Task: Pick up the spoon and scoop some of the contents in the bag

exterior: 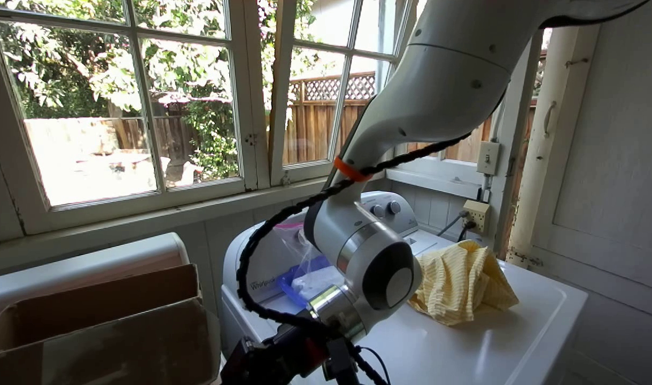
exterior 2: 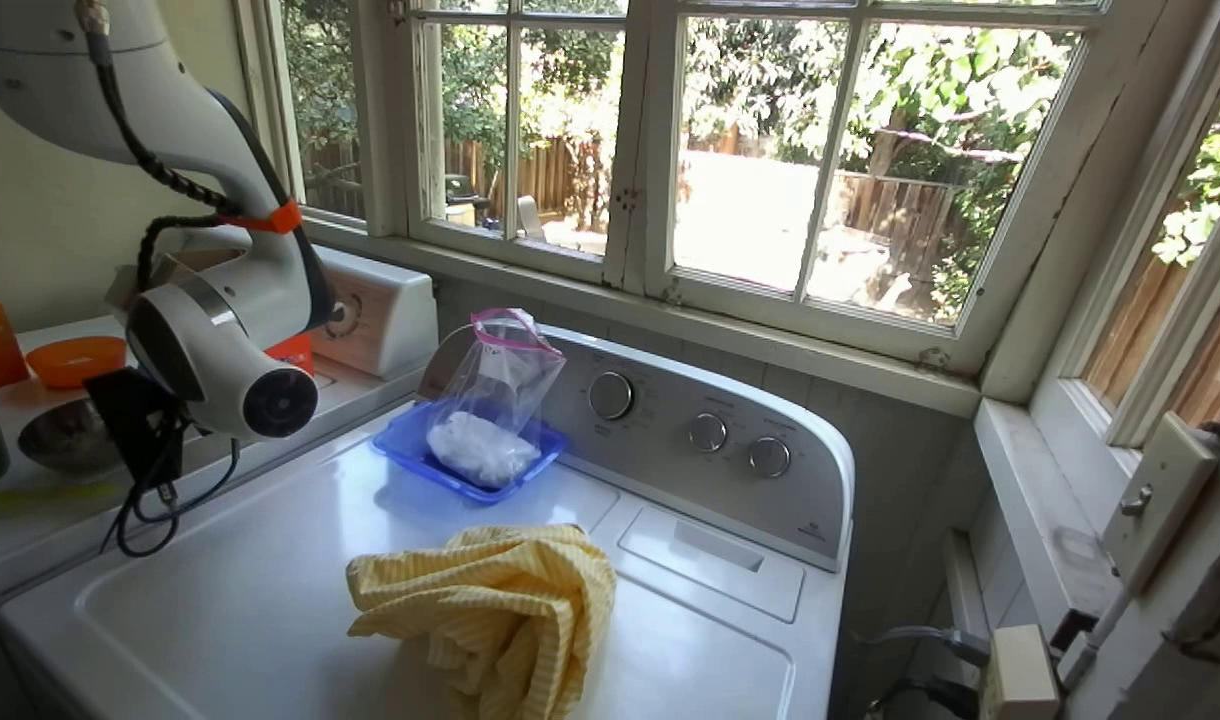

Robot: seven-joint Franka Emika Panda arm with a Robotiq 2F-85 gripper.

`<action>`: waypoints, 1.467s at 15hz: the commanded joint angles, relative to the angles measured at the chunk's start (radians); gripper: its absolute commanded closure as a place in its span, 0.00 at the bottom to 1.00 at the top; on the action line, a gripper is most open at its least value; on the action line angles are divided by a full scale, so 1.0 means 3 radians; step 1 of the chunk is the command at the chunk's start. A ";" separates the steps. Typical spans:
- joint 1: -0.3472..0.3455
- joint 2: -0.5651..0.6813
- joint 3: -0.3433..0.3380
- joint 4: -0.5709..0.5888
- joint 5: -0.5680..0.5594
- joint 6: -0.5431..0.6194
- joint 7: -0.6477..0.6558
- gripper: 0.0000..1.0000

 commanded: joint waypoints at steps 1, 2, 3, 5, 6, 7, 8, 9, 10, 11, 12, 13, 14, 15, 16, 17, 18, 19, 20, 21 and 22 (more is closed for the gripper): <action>-0.0102 -0.0713 0.0021 -0.0586 -0.0241 -0.0009 0.0495 0.98; -0.0110 -0.0870 0.0030 -0.0691 -0.0260 0.0053 0.0593 0.98; -0.0128 -0.1032 0.0039 -0.0785 -0.0258 0.0063 0.0610 0.98; -0.0139 -0.1353 0.0058 -0.0952 -0.0296 0.0244 0.0786 0.98; -0.0140 -0.1498 0.0074 -0.1020 -0.0378 0.0362 0.0924 0.98; -0.0127 -0.1676 0.0105 -0.1088 -0.0490 0.0585 0.1155 0.98; -0.0133 -0.1824 0.0137 -0.1138 -0.0623 0.0752 0.1371 0.98; -0.0137 -0.1973 0.0181 -0.1170 -0.0747 0.0927 0.1607 0.98; -0.0141 -0.2051 0.0232 -0.1159 -0.0922 0.1094 0.1828 0.98; -0.0143 -0.2093 0.0290 -0.1128 -0.1115 0.1250 0.2047 0.98; -0.0144 -0.2133 0.0353 -0.1075 -0.1343 0.1402 0.2274 0.98; -0.0154 -0.2148 0.0407 -0.1043 -0.1591 0.1519 0.2508 0.98; -0.0172 -0.2165 0.0454 -0.1001 -0.1891 0.1623 0.2759 0.98; -0.0192 -0.2193 0.0517 -0.0986 -0.2160 0.1717 0.2996 0.98; -0.0187 -0.2222 0.0581 -0.0981 -0.2427 0.1805 0.3239 0.98; -0.0377 -0.2286 0.0829 -0.0981 -0.2694 0.1828 0.3485 0.98; -0.0550 -0.2351 0.1050 -0.0989 -0.2970 0.1814 0.3729 0.98; -0.0803 -0.2439 0.1285 -0.0996 -0.3239 0.1711 0.3915 0.98; -0.1108 -0.2570 0.1536 -0.0990 -0.3506 0.1526 0.4073 0.98; -0.1318 -0.2736 0.1686 -0.0966 -0.3775 0.1307 0.4220 0.98; -0.1553 -0.2907 0.1827 -0.0881 -0.4044 0.1011 0.4353 0.98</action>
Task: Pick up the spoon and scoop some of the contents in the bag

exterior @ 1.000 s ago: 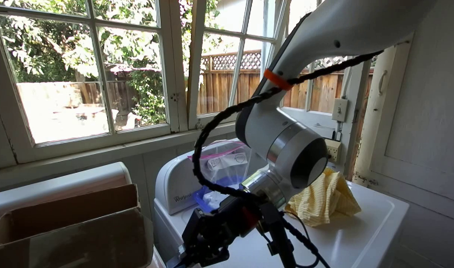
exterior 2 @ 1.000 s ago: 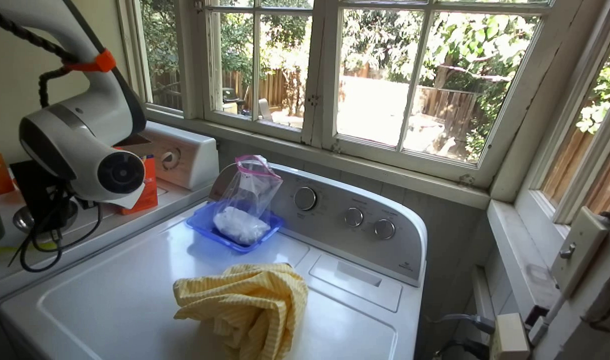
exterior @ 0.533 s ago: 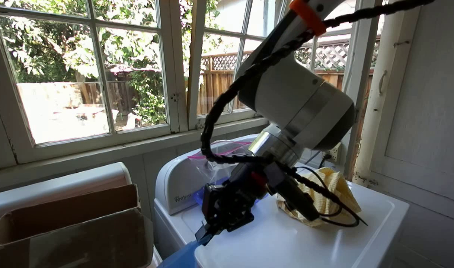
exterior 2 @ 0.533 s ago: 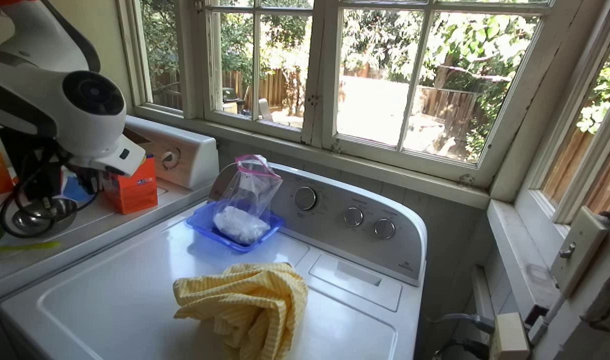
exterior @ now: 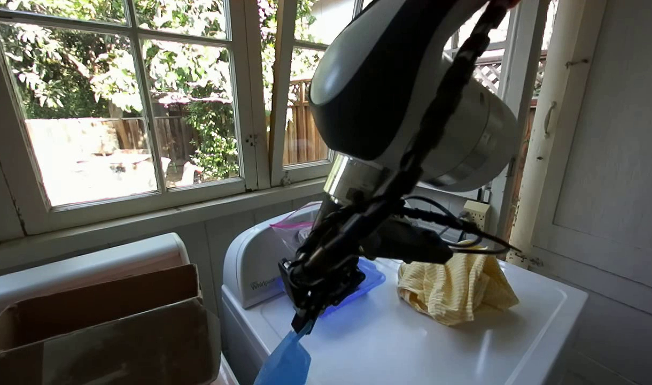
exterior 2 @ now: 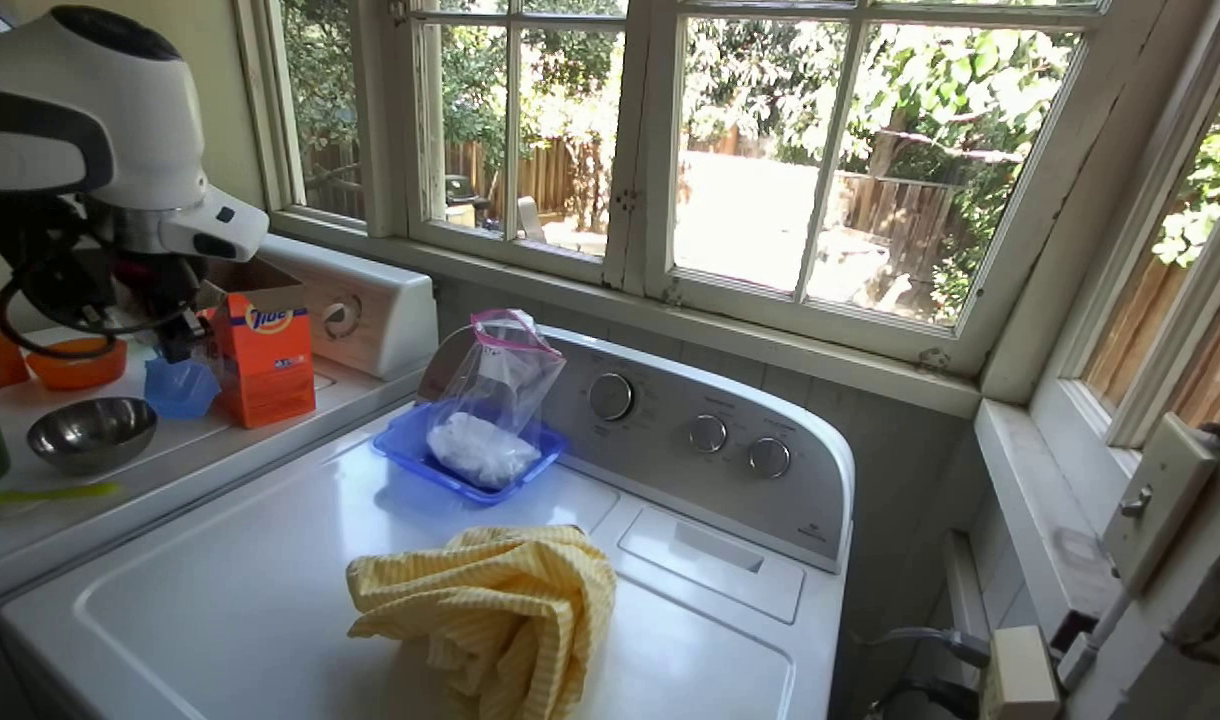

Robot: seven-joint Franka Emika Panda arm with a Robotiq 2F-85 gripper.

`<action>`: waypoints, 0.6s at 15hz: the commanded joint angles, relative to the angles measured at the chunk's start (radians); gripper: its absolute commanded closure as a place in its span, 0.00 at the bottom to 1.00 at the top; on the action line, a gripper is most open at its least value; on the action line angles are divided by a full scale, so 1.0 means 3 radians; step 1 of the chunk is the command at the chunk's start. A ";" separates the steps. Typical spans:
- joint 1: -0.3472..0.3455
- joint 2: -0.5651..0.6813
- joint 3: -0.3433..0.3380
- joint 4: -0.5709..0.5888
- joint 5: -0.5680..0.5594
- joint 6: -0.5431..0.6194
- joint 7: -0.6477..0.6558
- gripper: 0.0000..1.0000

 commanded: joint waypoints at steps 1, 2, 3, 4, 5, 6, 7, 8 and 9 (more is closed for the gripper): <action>-0.0834 -0.0549 0.0542 0.0201 -0.0926 -0.0843 0.0498 0.98; -0.0085 -0.0145 -0.0055 0.0059 -0.0726 -0.0319 0.0398 0.94; -0.0232 -0.0232 0.0011 0.0123 -0.0934 -0.0490 0.0503 0.94; -0.0313 -0.0294 0.0044 0.0166 -0.1029 -0.0584 0.0548 0.94; -0.0350 -0.0331 0.0061 0.0182 -0.1078 -0.0627 0.0567 0.94; -0.0361 -0.0346 0.0069 0.0181 -0.1098 -0.0636 0.0575 0.94; -0.0362 -0.0347 0.0075 0.0178 -0.1104 -0.0637 0.0579 0.94; -0.0363 -0.0346 0.0082 0.0176 -0.1106 -0.0637 0.0583 0.98; -0.0496 -0.0404 0.0166 0.0110 -0.1554 -0.0393 0.0629 0.98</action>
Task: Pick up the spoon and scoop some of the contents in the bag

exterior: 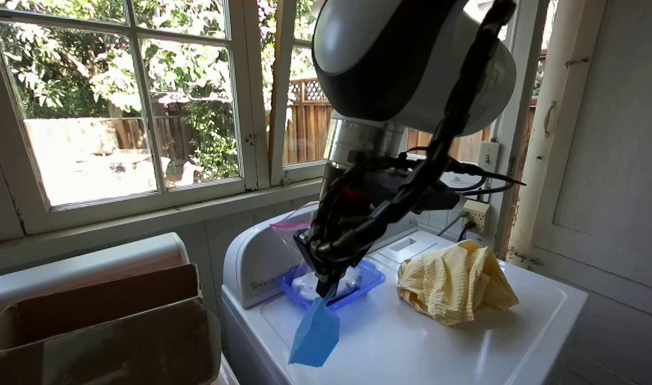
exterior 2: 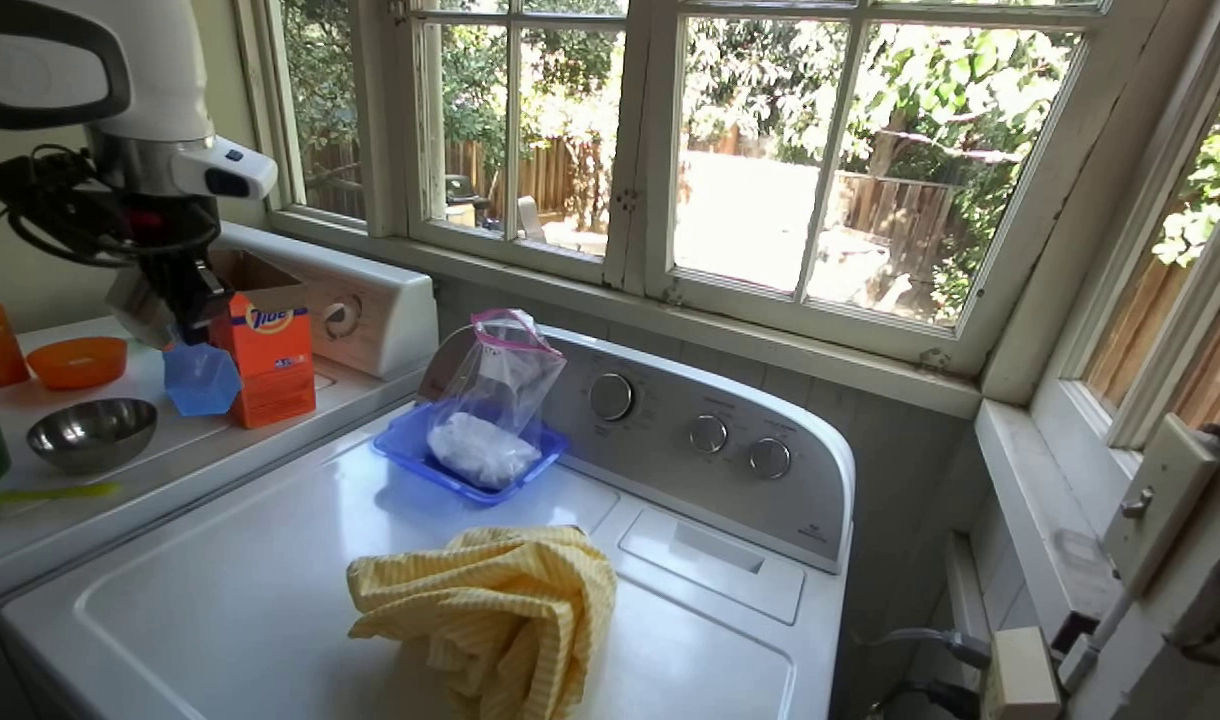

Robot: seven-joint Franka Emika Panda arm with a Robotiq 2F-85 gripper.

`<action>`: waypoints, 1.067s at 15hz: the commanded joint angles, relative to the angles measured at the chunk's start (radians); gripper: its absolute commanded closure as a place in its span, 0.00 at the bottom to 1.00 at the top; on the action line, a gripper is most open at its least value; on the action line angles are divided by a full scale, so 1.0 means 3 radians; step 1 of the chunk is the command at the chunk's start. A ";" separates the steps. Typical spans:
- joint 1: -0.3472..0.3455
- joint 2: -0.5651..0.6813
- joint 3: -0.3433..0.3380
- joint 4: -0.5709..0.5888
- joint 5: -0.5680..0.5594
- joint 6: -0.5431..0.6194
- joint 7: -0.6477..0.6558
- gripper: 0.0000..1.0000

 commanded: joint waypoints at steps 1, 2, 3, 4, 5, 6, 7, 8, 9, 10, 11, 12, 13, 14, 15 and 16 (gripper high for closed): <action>0.0151 0.0084 -0.0331 -0.0042 -0.0888 0.0321 0.0119 0.98; 0.0065 0.0079 -0.0410 0.0005 -0.1166 0.0319 0.0044 0.98; 0.0031 0.0091 -0.0506 0.0037 -0.1438 0.0362 0.0014 0.98; 0.0028 0.0113 -0.0635 0.0069 -0.1712 0.0417 -0.0017 0.98; 0.0049 0.0151 -0.0743 0.0089 -0.1982 0.0512 -0.0005 0.98; 0.0069 0.0182 -0.0837 0.0094 -0.2254 0.0647 0.0037 0.98; 0.0056 0.0221 -0.0889 0.0097 -0.2528 0.0775 0.0082 0.98; 0.0014 0.0259 -0.0906 0.0088 -0.2798 0.0943 0.0144 0.98; -0.0258 0.0267 -0.0676 0.0065 -0.2949 0.1139 0.0145 0.98; -0.0389 0.0276 -0.0601 0.0013 -0.3216 0.1438 0.0387 0.98; 0.0098 0.0251 -0.1051 0.0073 -0.3021 0.1060 0.0246 0.94; -0.0016 0.0285 -0.0978 0.0063 -0.3183 0.1225 0.0340 0.94; -0.0313 0.0271 -0.0681 0.0048 -0.3073 0.1333 0.0257 0.94; -0.0334 0.0286 -0.0659 0.0048 -0.3096 0.1351 0.0275 0.94; -0.0340 0.0288 -0.0650 0.0048 -0.3103 0.1353 0.0278 0.98; -0.0452 0.0284 -0.0586 0.0009 -0.3275 0.1527 0.0357 0.98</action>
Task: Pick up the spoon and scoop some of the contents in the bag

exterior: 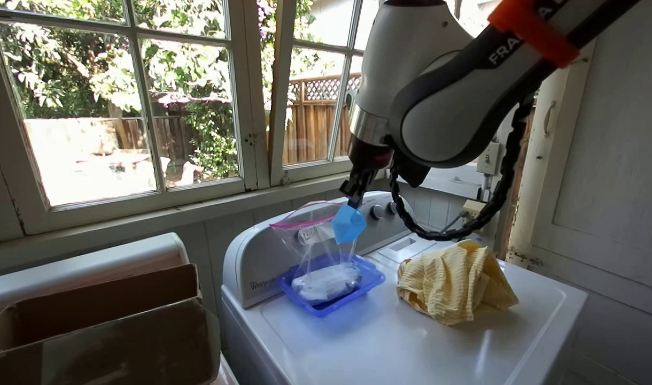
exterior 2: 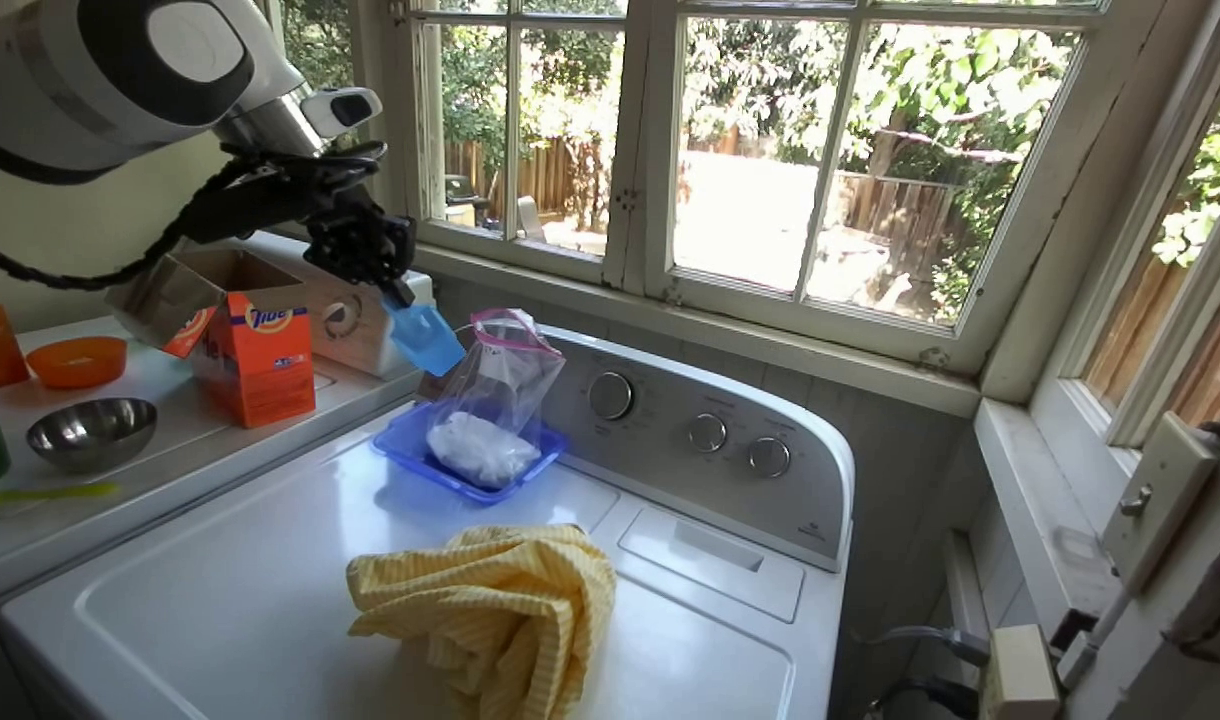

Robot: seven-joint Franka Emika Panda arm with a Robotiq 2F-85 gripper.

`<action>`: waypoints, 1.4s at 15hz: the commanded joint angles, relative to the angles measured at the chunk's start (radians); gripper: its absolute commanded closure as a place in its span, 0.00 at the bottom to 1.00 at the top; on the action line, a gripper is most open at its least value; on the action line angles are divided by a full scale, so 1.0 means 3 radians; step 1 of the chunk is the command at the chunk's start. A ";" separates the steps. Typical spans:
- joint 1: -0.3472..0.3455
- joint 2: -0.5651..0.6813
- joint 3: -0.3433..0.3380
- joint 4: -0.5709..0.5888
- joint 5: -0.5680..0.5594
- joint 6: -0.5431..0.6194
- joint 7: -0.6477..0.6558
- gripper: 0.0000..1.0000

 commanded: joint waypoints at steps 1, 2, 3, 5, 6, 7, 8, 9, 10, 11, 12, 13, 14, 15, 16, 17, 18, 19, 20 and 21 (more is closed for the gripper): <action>-0.0272 0.0015 0.0161 -0.0051 -0.0430 0.0435 0.0177 0.98; -0.0421 0.0014 0.0256 -0.0040 -0.0647 0.0637 0.0280 0.98; -0.0615 0.0017 0.0363 -0.0019 -0.0895 0.0849 0.0359 0.98; -0.1003 -0.0011 0.0588 0.0017 -0.1284 0.1189 0.0464 0.98; -0.1200 -0.0040 0.0714 0.0032 -0.1422 0.1321 0.0491 0.98; -0.1384 -0.0062 0.0837 0.0042 -0.1503 0.1440 0.0512 0.98; -0.1585 -0.0107 0.0973 0.0046 -0.1569 0.1559 0.0504 0.98; -0.1803 -0.0180 0.1129 0.0032 -0.1602 0.1707 0.0511 0.98; -0.1999 -0.0235 0.1279 0.0021 -0.1578 0.1849 0.0484 0.98; -0.2152 -0.0264 0.1420 -0.0009 -0.1501 0.1955 0.0456 0.98; -0.2312 -0.0311 0.1573 -0.0037 -0.1434 0.2048 0.0425 0.98; -0.2427 -0.0330 0.1701 -0.0068 -0.1387 0.2103 0.0408 0.98; -0.2537 -0.0352 0.1824 -0.0086 -0.1355 0.2151 0.0396 0.98; -0.2620 -0.0350 0.1932 -0.0096 -0.1329 0.2161 0.0403 0.98; -0.2685 -0.0327 0.2023 -0.0098 -0.1311 0.2169 0.0415 0.98; -0.2737 -0.0292 0.2099 -0.0093 -0.1288 0.2162 0.0439 0.98; -0.2814 -0.0307 0.2181 -0.0093 -0.1249 0.2193 0.0462 0.98; -0.2896 -0.0354 0.2258 -0.0094 -0.1212 0.2229 0.0463 0.98; -0.2950 -0.0357 0.2315 -0.0096 -0.1187 0.2229 0.0455 0.98; -0.3001 -0.0329 0.2375 -0.0095 -0.1172 0.2218 0.0444 0.98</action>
